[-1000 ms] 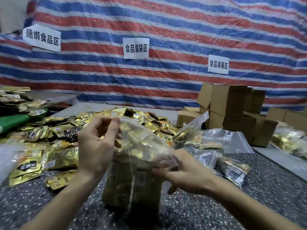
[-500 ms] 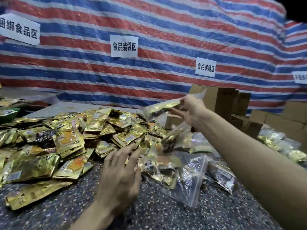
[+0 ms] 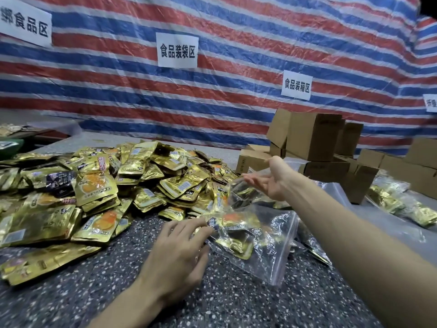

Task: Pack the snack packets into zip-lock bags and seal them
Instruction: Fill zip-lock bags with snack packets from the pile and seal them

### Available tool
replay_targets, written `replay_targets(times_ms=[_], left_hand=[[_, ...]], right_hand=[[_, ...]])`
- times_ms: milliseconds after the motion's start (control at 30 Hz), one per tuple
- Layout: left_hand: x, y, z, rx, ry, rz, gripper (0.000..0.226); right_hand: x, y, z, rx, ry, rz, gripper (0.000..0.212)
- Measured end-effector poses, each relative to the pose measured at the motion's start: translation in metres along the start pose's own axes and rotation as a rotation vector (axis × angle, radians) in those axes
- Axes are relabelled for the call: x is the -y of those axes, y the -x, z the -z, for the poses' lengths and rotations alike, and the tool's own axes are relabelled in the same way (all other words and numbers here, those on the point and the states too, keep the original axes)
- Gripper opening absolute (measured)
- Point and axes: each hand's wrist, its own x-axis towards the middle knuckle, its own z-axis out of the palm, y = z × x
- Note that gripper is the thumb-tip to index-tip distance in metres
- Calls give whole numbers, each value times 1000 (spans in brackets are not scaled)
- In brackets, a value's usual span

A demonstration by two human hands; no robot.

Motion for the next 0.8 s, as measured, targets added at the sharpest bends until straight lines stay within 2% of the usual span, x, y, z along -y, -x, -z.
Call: replay_targets(times_ms=[133,233,333,400,467,567,633,700,800], left_hand=[[2,2,5,-12,36,80,35],[10,5,15,-42,73,193,27],[19,9,27,-78,107,347,26],[24,13,33,-82,121,412,21],[25,11,39,-80,198,503,16],[19,3,56,-155,620,801,11],[17,8,72,-203,783,865,11],[19,24,91,-177,791,850,10],[37,51,126,-148,677,851,10]], right_hand=[[-48,22,-30,151,223,223,36],[-103,34,-55,264,228,339,34],[-150,42,-69,296,197,499,26],[-169,40,-70,253,346,706,14],[-177,37,-68,268,445,800,11],[-180,32,-61,375,325,718,10],[-181,27,-59,402,234,640,22],[-180,23,-57,400,210,594,28],[-180,20,-56,395,207,581,21]])
